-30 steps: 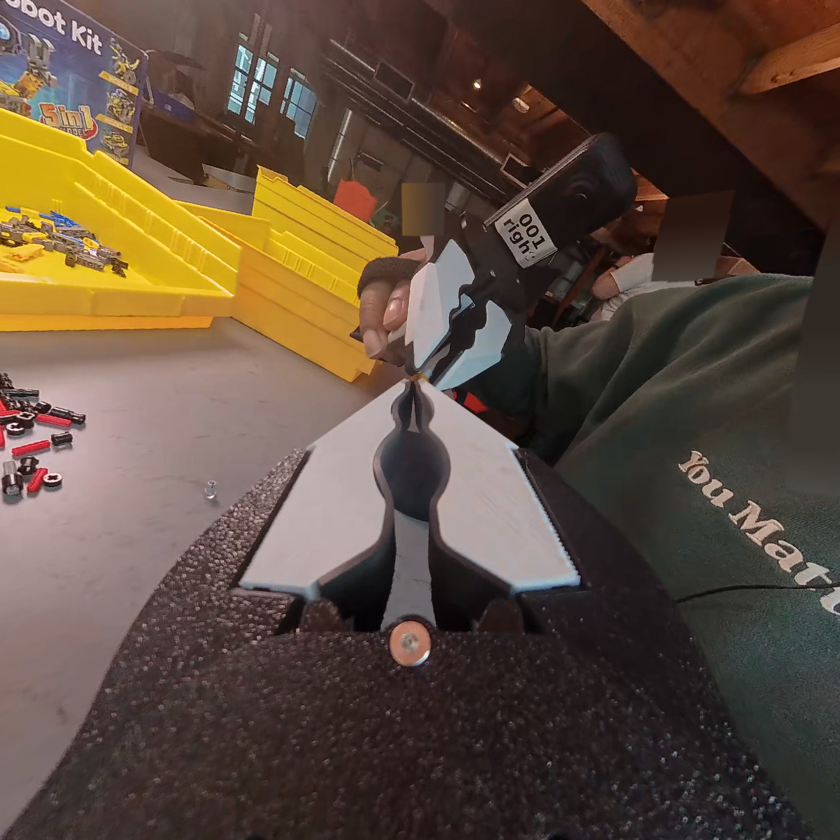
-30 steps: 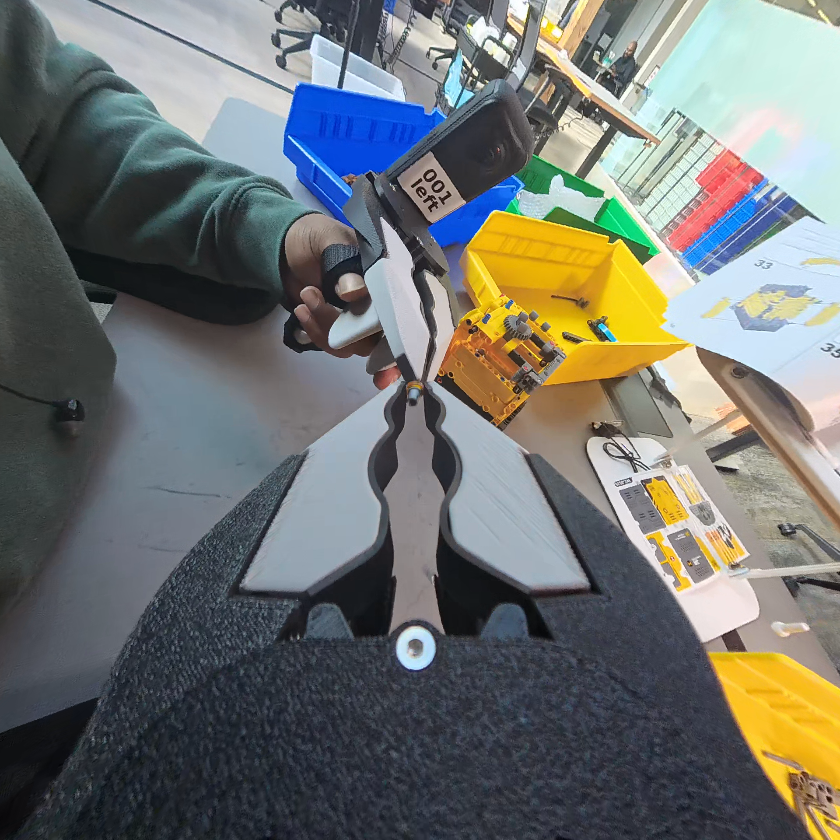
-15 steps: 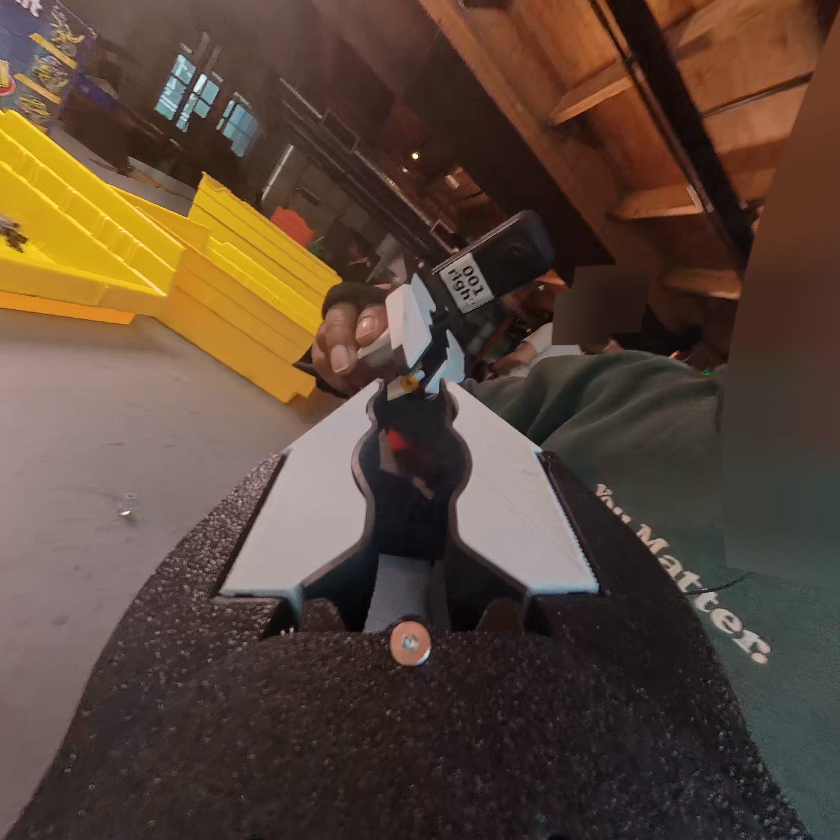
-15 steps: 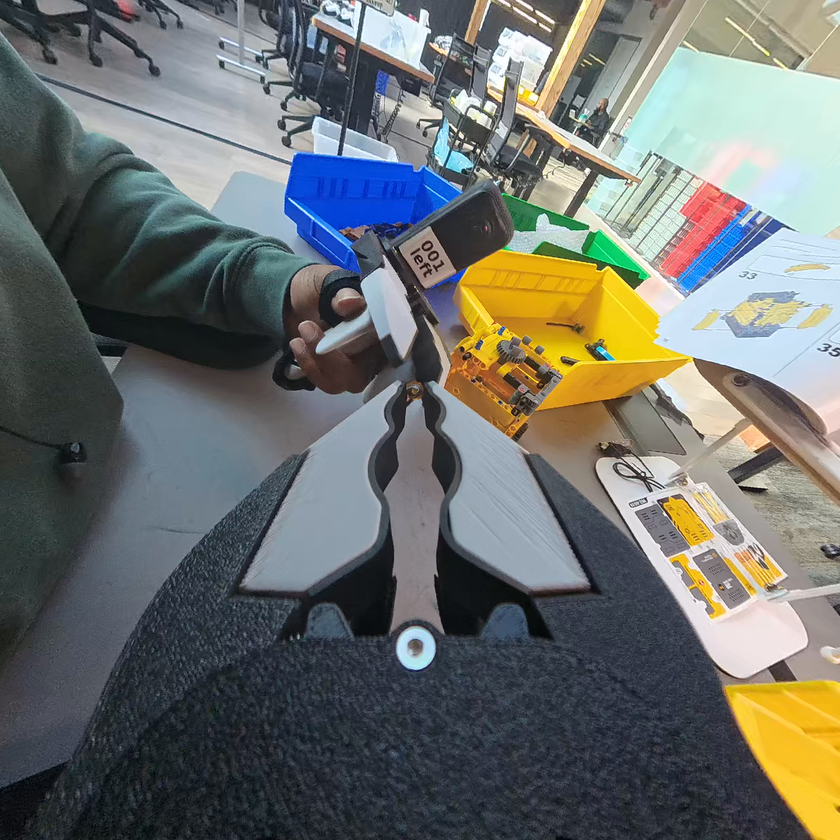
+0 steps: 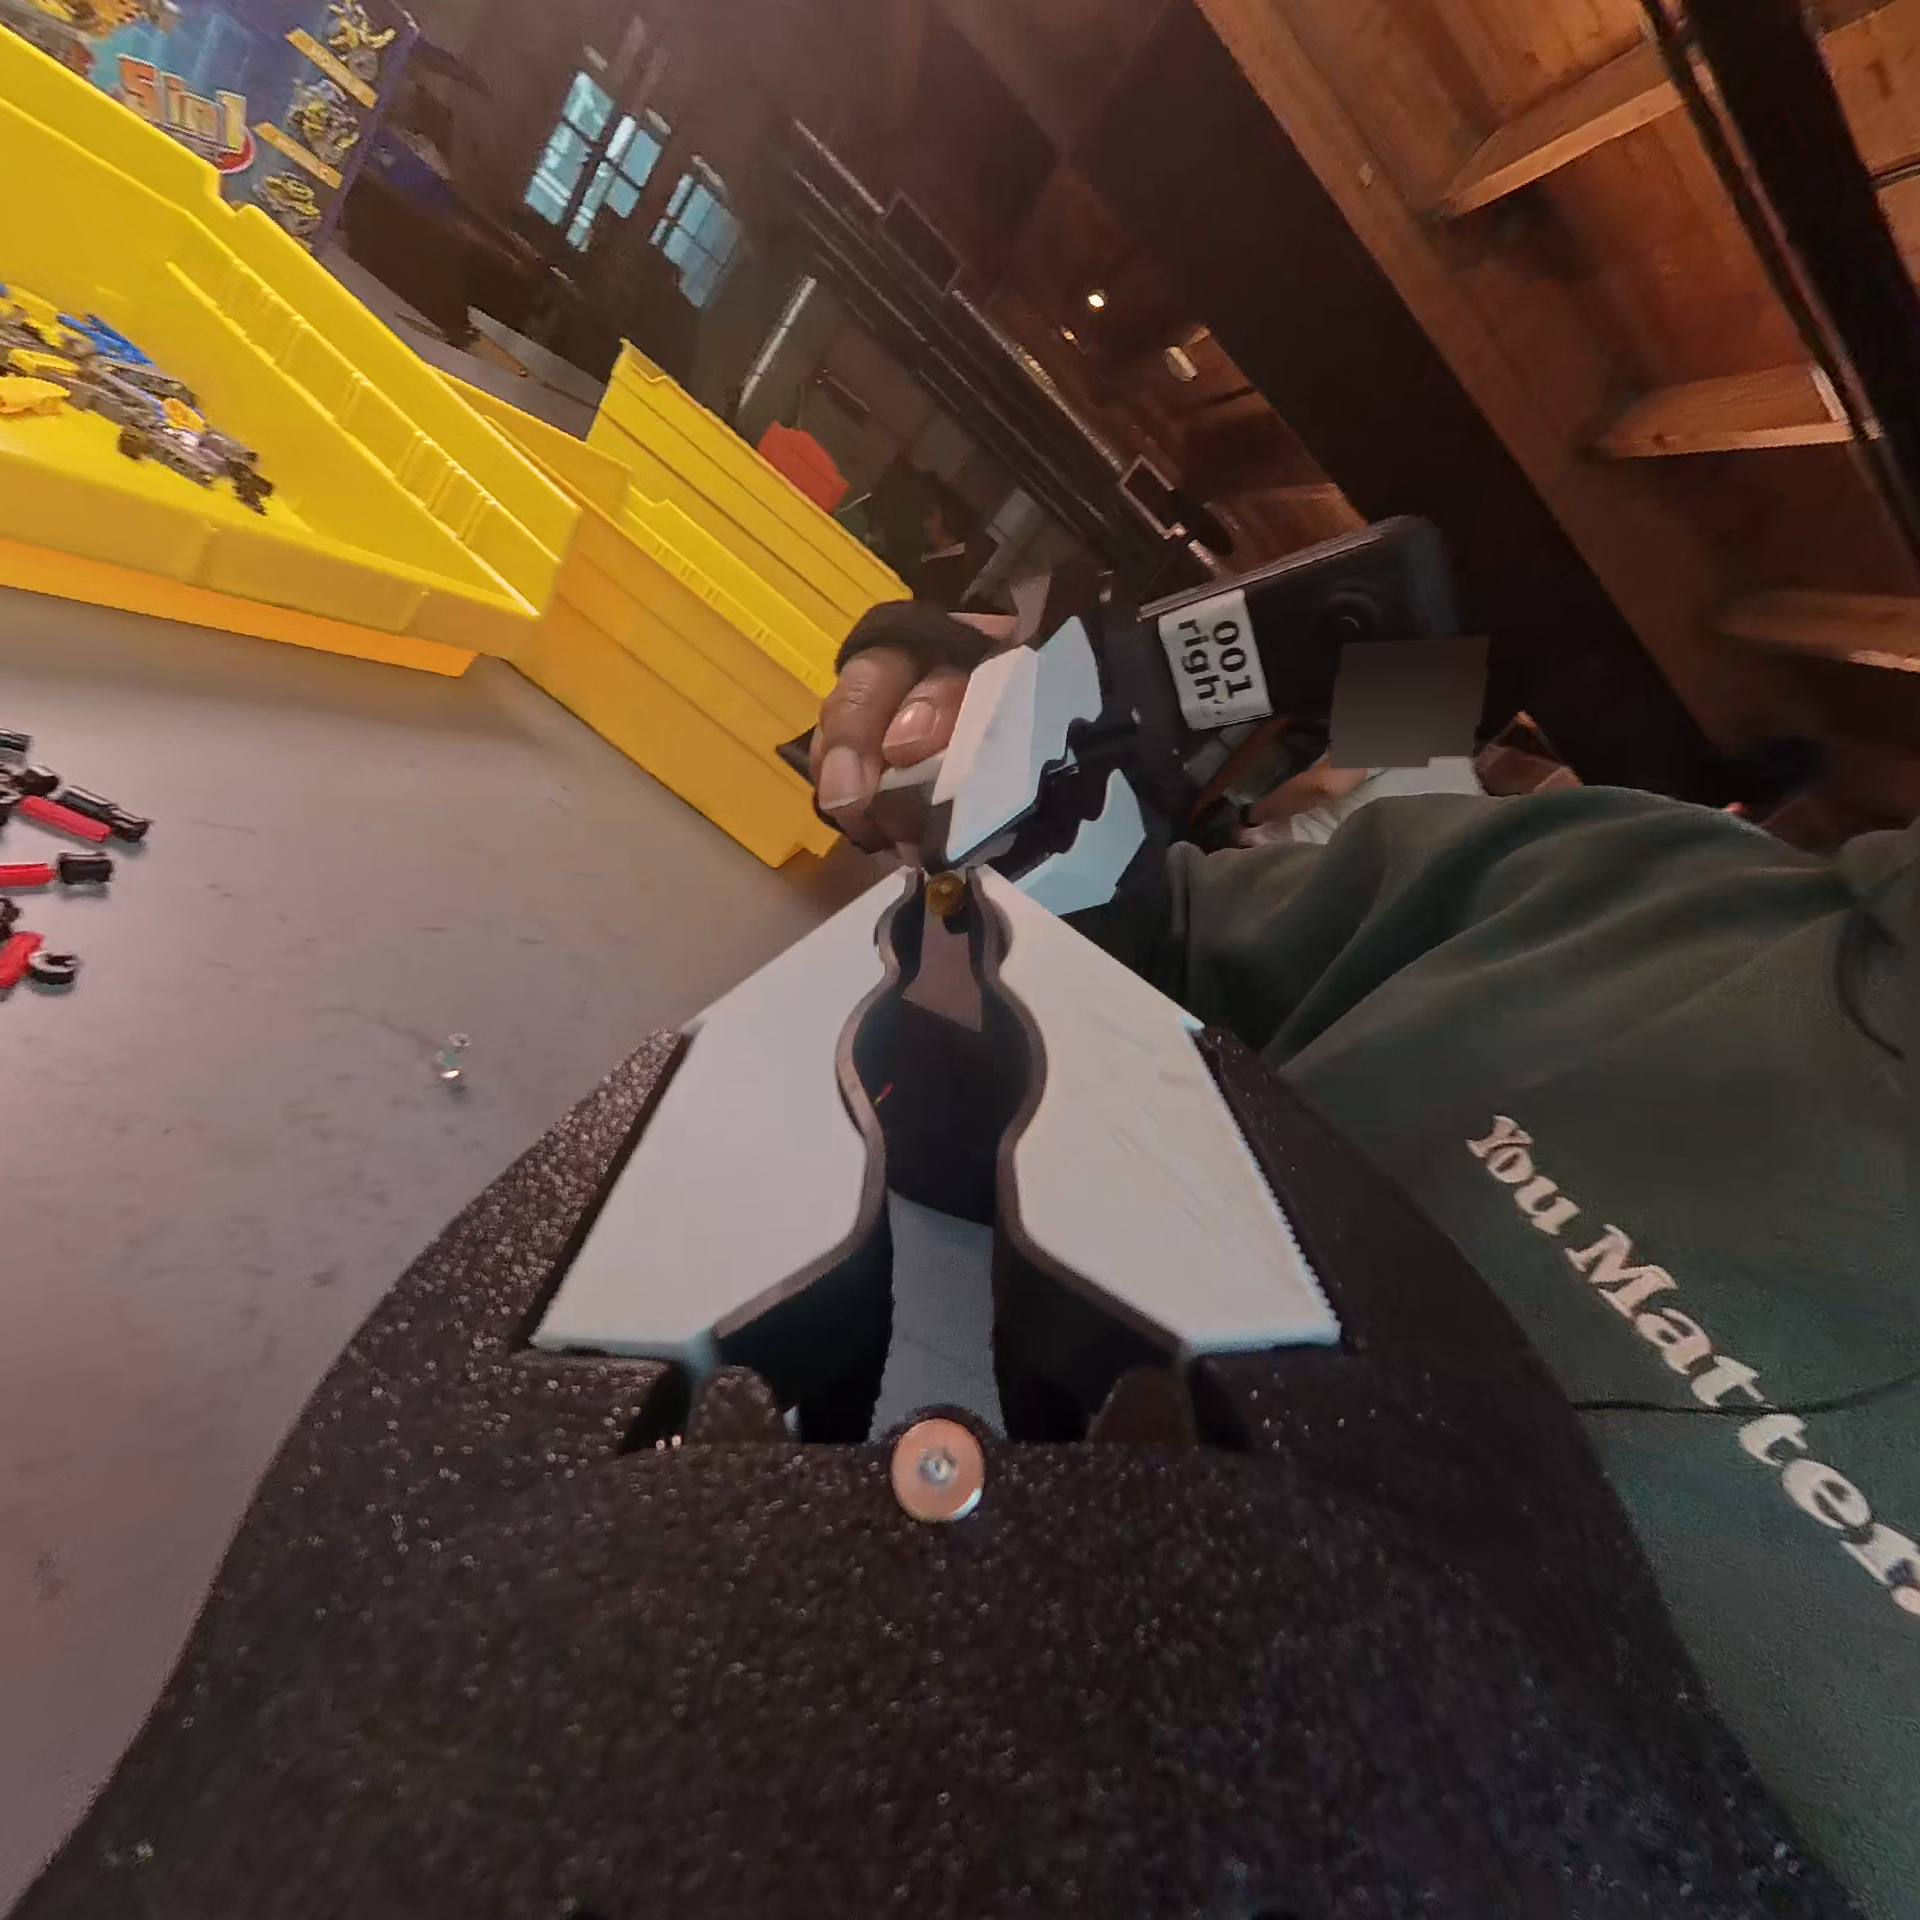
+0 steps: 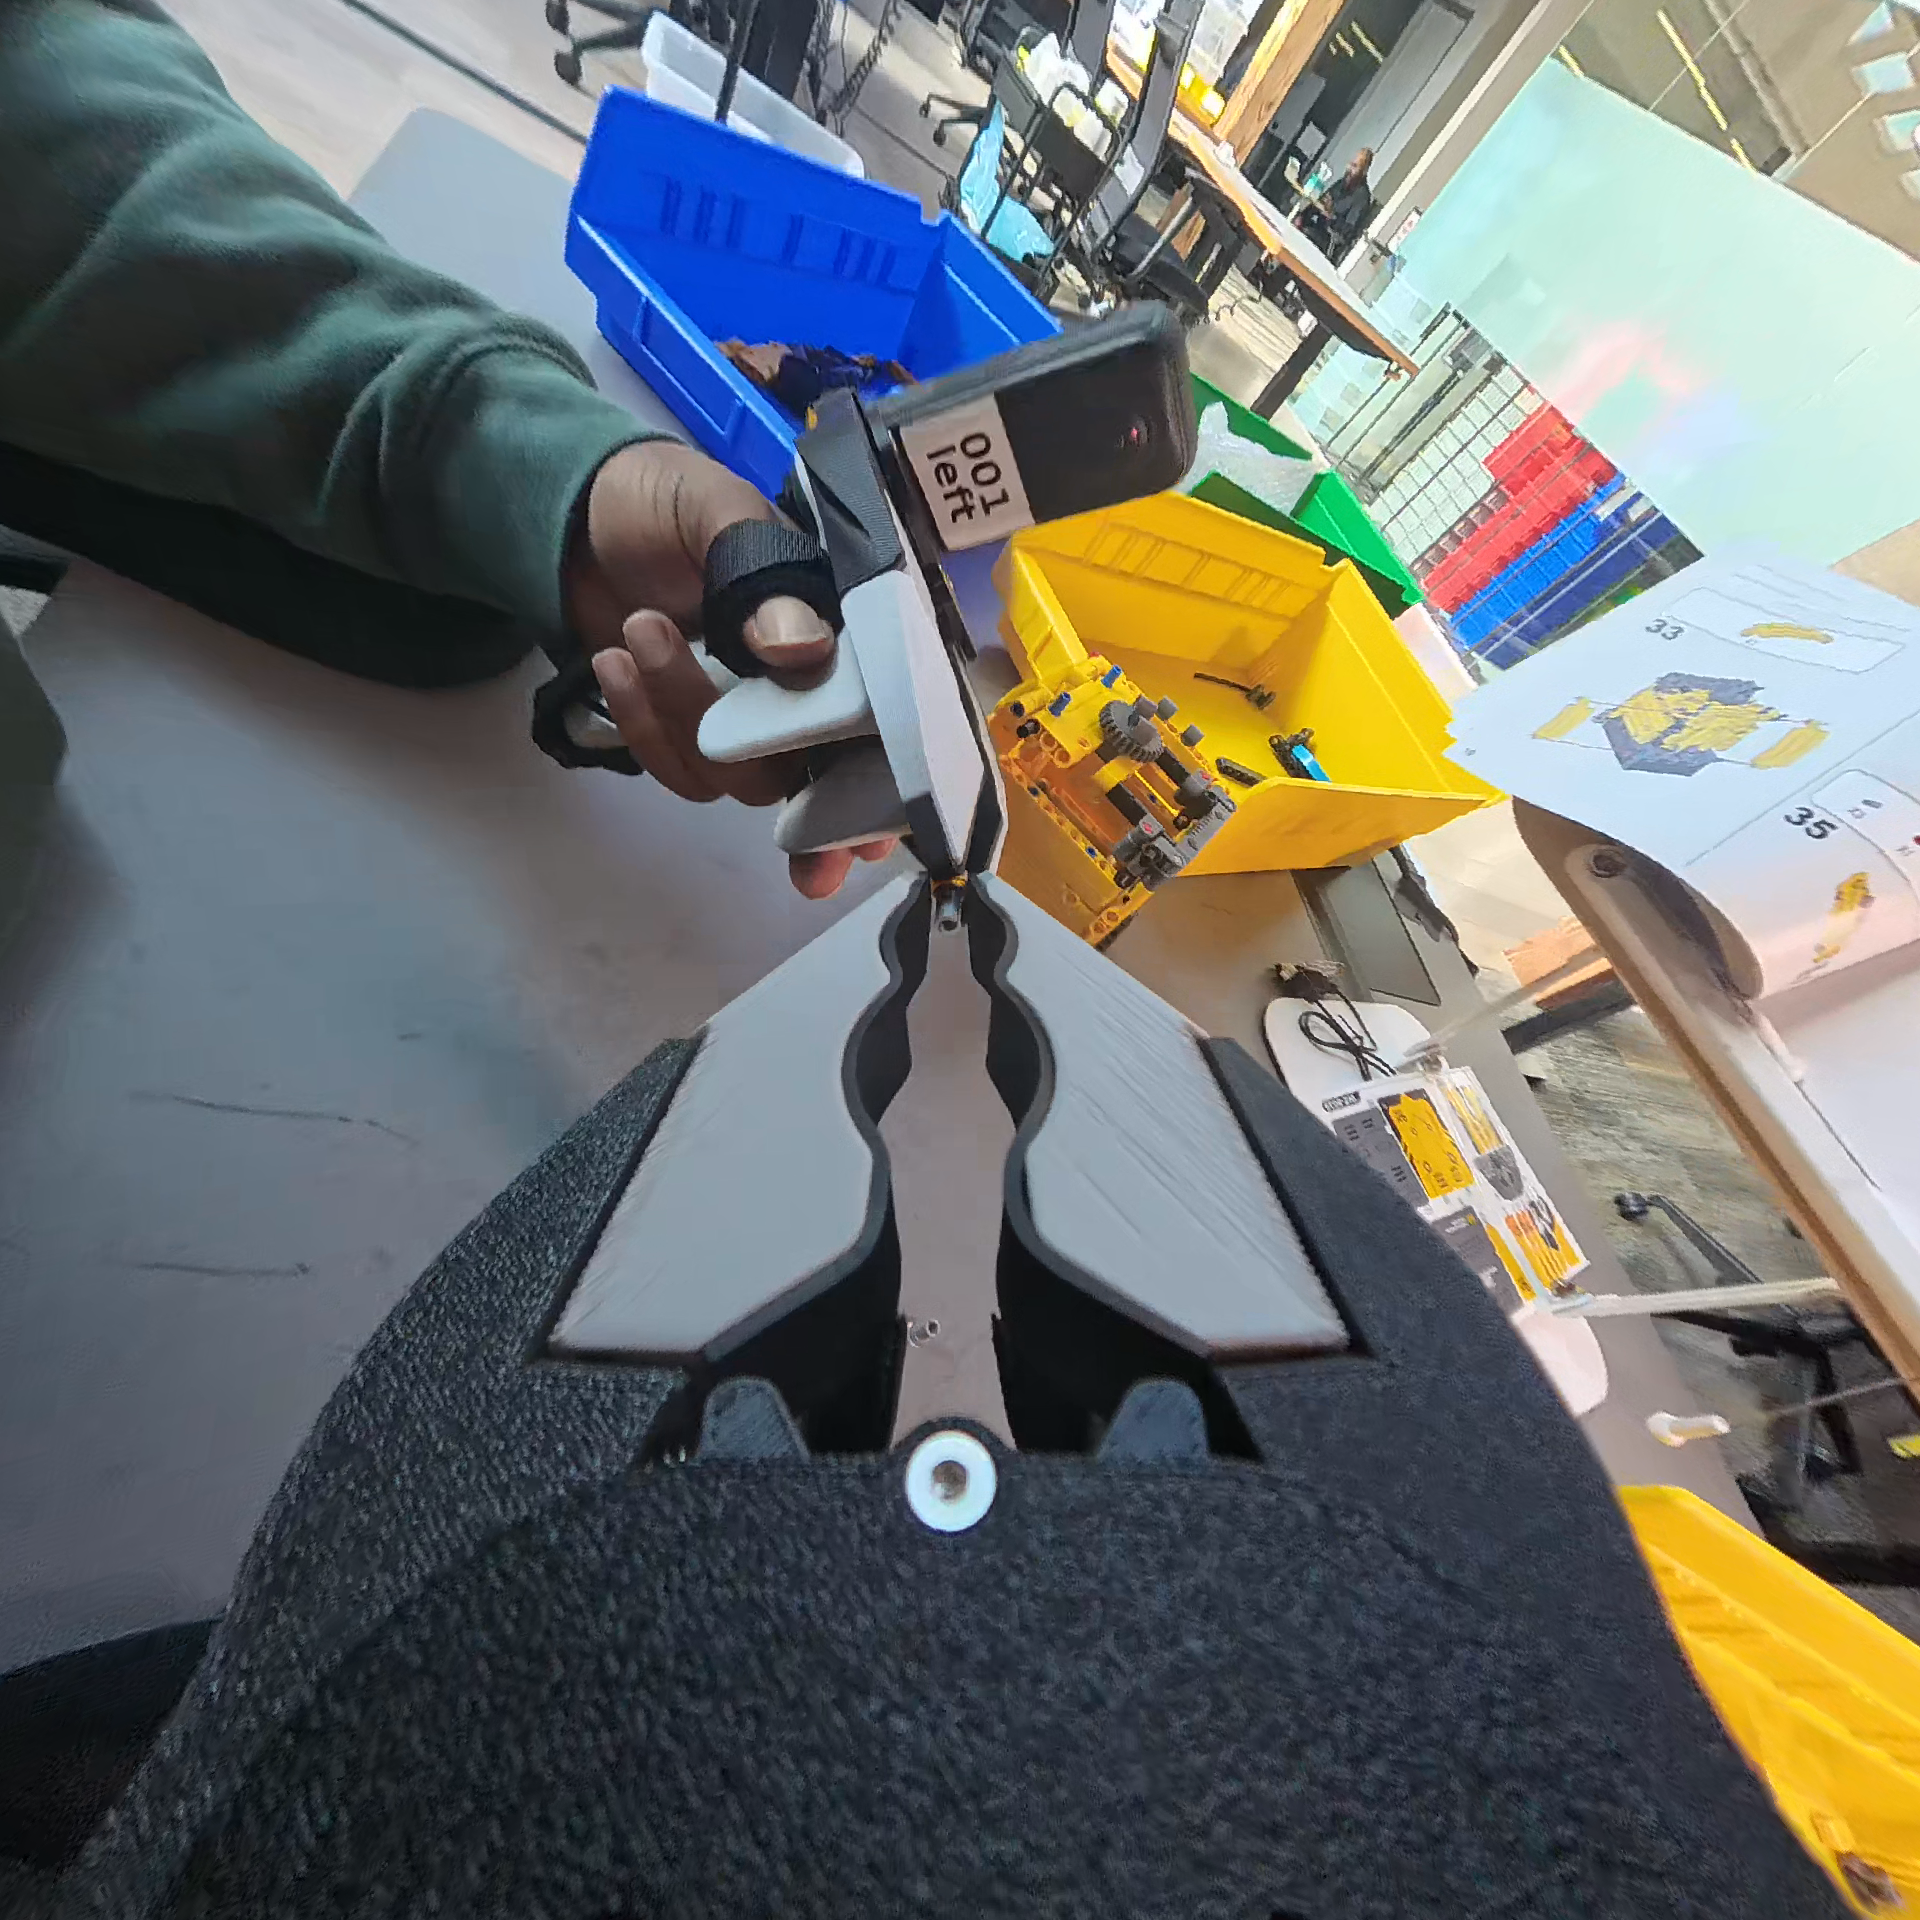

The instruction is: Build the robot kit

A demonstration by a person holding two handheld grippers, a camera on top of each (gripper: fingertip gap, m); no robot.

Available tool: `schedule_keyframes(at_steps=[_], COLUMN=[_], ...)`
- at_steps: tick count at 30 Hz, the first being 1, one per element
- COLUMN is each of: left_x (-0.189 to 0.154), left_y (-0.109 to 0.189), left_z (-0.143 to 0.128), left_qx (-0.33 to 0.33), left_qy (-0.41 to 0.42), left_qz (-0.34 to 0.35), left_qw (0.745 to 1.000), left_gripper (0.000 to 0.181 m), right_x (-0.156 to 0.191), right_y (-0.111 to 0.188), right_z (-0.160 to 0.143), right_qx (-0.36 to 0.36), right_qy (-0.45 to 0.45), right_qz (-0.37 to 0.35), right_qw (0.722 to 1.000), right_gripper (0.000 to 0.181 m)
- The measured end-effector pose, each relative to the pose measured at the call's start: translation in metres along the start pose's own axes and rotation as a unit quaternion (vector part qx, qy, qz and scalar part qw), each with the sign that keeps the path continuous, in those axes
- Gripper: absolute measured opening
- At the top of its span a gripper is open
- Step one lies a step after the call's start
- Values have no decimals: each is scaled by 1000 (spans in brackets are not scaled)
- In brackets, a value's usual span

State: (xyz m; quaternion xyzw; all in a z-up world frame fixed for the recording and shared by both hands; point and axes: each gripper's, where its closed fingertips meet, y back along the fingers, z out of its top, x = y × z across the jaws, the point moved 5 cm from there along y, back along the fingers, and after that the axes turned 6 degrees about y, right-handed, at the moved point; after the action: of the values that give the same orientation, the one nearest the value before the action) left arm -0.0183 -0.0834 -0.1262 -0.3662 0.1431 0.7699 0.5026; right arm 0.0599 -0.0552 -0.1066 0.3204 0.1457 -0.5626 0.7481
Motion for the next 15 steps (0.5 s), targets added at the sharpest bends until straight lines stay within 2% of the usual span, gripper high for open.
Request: schedule_keyframes(at_steps=[3, 9, 11, 15], left_x=[10, 18, 18, 16], left_y=[0, -1, 1, 5], left_z=[-2, -6, -5, 1], left_qx=[18, 48, 47, 20], left_qy=[-43, -125, -133, -112], left_qz=[80, 199, 210, 185], left_qw=[996, 971, 968, 976], left_gripper=[7, 7, 7, 7], right_x=[2, 5, 4, -2], right_y=[-5, -14, -16, -17], right_z=[-13, -25, -26, -21], right_qx=[57, 119, 125, 92], right_qy=[32, 60, 56, 27], right_qz=[-10, -15, -15, -22], right_qw=[998, 991, 990, 995], right_gripper=[5, 5, 4, 4])
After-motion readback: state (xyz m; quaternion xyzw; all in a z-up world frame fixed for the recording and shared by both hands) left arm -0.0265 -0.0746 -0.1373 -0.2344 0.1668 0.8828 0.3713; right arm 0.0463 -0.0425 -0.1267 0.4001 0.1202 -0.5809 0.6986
